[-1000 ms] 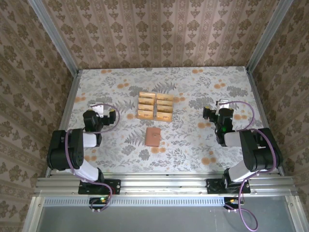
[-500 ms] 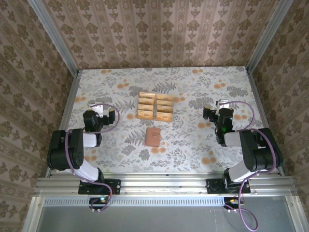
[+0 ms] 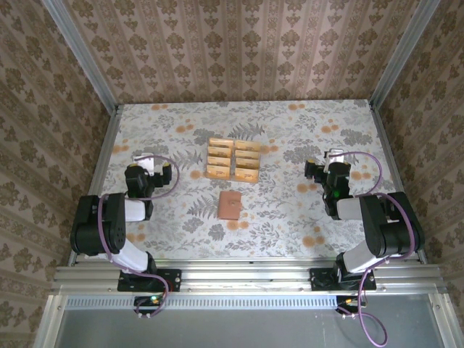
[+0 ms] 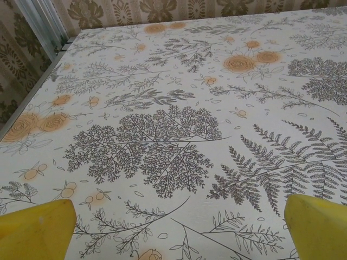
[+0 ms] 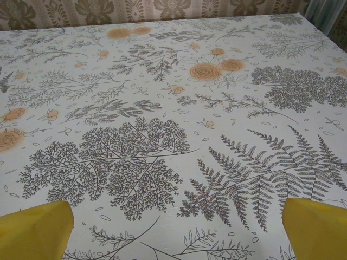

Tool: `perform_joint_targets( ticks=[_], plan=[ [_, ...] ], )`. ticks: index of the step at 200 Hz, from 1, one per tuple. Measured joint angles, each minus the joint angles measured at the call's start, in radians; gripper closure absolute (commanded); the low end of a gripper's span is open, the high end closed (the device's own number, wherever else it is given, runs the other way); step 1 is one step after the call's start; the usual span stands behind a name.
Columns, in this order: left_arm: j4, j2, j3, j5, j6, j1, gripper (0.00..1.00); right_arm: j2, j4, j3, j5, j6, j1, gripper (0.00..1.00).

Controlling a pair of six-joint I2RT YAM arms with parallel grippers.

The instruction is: Put the credit cards into the card holder

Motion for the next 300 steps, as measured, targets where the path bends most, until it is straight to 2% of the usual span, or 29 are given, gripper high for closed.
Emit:
perform_joint_targets(
  ticks=[43, 90, 141, 179, 208, 242, 300],
  plan=[
    [-0.006, -0.025, -0.002, -0.004, 0.000, -0.003, 0.00, -0.125, -0.153, 0.039, -0.004, 0.000, 0.000, 0.00],
    [-0.140, -0.177, 0.008, -0.081, -0.001, -0.028, 0.00, -0.287, -0.418, 0.159, 0.020, 0.056, 0.000, 0.00],
    [-0.482, -0.406, 0.117, -0.165, -0.090, -0.064, 0.00, -0.406, -0.678, 0.189, 0.038, 0.249, -0.018, 0.00],
    [-0.797, -0.544, 0.235, -0.195, -0.217, -0.106, 0.00, -0.442, -0.809, 0.245, -0.039, 0.349, -0.019, 0.00],
    [-0.979, -0.592, 0.271, -0.187, -0.322, -0.143, 0.00, -0.454, -0.866, 0.274, -0.118, 0.377, -0.005, 0.00],
    [-1.127, -0.595, 0.271, -0.170, -0.423, -0.219, 0.00, -0.451, -0.959, 0.326, -0.181, 0.376, 0.088, 0.02],
    [-1.222, -0.571, 0.272, -0.164, -0.518, -0.407, 0.00, -0.413, -1.067, 0.365, -0.204, 0.372, 0.317, 0.08]
  ],
)
